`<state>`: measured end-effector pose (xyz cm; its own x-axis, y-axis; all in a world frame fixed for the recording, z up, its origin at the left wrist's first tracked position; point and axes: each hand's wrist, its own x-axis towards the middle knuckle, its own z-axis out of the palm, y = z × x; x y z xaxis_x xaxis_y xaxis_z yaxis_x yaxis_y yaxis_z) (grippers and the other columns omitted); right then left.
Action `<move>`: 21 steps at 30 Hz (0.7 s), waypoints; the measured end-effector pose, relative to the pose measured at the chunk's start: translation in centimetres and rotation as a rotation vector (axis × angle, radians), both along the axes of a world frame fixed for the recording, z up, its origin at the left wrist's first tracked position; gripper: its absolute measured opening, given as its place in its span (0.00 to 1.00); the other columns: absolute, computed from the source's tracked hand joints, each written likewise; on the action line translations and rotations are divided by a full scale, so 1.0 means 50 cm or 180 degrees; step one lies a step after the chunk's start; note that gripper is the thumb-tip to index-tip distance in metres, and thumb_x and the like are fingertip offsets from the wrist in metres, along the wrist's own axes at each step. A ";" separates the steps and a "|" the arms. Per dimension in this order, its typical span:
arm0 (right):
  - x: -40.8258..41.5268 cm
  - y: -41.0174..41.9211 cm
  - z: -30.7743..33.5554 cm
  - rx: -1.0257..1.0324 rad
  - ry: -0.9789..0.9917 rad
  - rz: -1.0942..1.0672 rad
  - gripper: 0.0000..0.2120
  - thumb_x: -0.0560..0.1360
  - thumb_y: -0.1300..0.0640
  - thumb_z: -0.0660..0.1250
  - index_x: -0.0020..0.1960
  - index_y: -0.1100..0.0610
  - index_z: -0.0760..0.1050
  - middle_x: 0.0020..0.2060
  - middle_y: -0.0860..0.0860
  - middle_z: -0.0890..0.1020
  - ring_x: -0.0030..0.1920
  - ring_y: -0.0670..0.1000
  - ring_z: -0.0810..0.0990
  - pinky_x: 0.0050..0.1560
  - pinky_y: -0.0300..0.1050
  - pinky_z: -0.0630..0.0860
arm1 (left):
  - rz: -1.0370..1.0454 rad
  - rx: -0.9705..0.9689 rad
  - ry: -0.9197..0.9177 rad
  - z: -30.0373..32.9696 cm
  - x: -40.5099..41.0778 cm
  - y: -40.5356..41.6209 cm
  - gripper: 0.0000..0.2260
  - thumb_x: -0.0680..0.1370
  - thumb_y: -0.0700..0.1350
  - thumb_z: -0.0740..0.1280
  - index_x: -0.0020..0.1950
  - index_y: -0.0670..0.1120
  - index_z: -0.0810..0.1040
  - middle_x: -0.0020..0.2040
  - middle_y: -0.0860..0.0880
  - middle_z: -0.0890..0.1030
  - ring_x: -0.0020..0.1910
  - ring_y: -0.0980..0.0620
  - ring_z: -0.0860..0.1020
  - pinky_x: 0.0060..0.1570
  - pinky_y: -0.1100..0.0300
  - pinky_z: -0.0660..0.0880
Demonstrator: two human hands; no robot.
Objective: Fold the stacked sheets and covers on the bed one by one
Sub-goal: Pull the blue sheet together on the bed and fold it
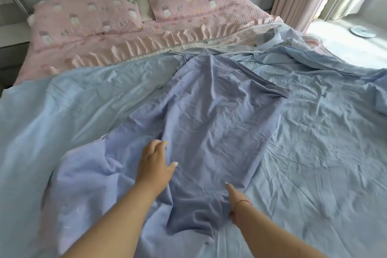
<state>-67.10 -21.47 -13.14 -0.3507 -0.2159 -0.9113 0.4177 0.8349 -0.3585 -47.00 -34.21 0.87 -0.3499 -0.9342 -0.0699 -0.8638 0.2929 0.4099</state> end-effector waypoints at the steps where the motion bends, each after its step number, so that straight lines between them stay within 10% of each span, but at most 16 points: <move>1: -0.055 -0.021 -0.046 -0.0068 0.0195 -0.0057 0.35 0.61 0.32 0.67 0.55 0.58 0.74 0.56 0.57 0.77 0.54 0.61 0.79 0.57 0.55 0.76 | -0.0141 0.0259 0.0139 -0.017 -0.048 0.021 0.28 0.71 0.46 0.75 0.68 0.39 0.73 0.66 0.40 0.73 0.66 0.39 0.70 0.67 0.52 0.64; 4: -0.205 -0.092 -0.031 -0.0365 0.0330 -0.0188 0.46 0.52 0.31 0.70 0.61 0.60 0.75 0.55 0.58 0.80 0.52 0.61 0.81 0.55 0.61 0.78 | -0.0475 0.0829 0.0309 -0.062 -0.178 0.070 0.26 0.77 0.51 0.68 0.73 0.45 0.68 0.72 0.47 0.68 0.71 0.49 0.66 0.69 0.63 0.59; 10: -0.414 -0.238 0.081 -0.0859 0.0316 -0.0144 0.17 0.72 0.47 0.70 0.51 0.60 0.77 0.44 0.56 0.80 0.41 0.56 0.78 0.43 0.50 0.77 | -0.0303 0.1224 0.0221 -0.143 -0.395 0.078 0.32 0.76 0.58 0.67 0.76 0.49 0.62 0.75 0.52 0.63 0.74 0.54 0.61 0.71 0.65 0.57; 13: -0.516 -0.304 0.058 -0.0930 0.0290 -0.0291 0.31 0.62 0.43 0.75 0.58 0.61 0.76 0.48 0.56 0.80 0.42 0.56 0.79 0.44 0.49 0.80 | -0.0111 0.1022 -0.0346 -0.159 -0.488 0.077 0.38 0.70 0.63 0.69 0.75 0.49 0.64 0.71 0.52 0.68 0.71 0.52 0.66 0.68 0.59 0.65; 16: -0.591 -0.353 0.054 -0.1080 0.0186 -0.0652 0.32 0.59 0.40 0.76 0.57 0.58 0.76 0.49 0.53 0.81 0.45 0.56 0.81 0.51 0.52 0.79 | -0.0055 0.0647 -0.0880 -0.164 -0.545 0.064 0.22 0.66 0.58 0.73 0.54 0.48 0.78 0.50 0.51 0.80 0.52 0.47 0.80 0.45 0.55 0.77; 21: -0.670 -0.373 0.090 -0.1160 0.0364 -0.0899 0.10 0.74 0.52 0.70 0.46 0.57 0.72 0.34 0.50 0.72 0.30 0.48 0.69 0.33 0.40 0.74 | -0.0284 0.0785 -0.1398 -0.160 -0.561 0.042 0.09 0.82 0.48 0.57 0.54 0.46 0.75 0.57 0.46 0.81 0.59 0.43 0.77 0.52 0.52 0.72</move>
